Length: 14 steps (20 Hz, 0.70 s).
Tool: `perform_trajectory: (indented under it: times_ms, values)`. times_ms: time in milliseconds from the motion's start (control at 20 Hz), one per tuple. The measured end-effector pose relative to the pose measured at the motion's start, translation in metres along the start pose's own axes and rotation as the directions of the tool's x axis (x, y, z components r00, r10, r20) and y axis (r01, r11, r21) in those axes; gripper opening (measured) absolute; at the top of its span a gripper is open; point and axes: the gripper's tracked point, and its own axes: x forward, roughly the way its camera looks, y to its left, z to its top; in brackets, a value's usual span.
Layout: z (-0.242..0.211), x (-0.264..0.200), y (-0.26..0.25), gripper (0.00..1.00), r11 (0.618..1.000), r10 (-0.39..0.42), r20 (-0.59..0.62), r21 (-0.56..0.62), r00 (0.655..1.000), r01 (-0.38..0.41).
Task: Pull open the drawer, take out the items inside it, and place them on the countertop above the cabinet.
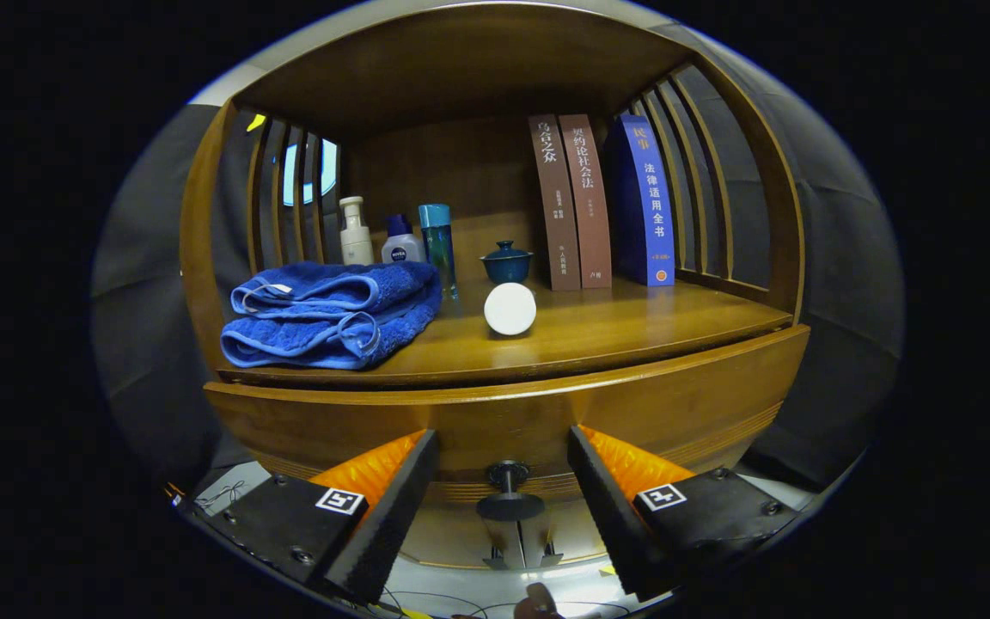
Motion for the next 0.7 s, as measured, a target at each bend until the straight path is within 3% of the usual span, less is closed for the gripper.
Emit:
perform_trajectory:
  times_ms: [700]
  values:
    - [0.0000,0.0026,0.0008,1.00,1.000,-0.025,0.013,-0.013,1.000,0.025]
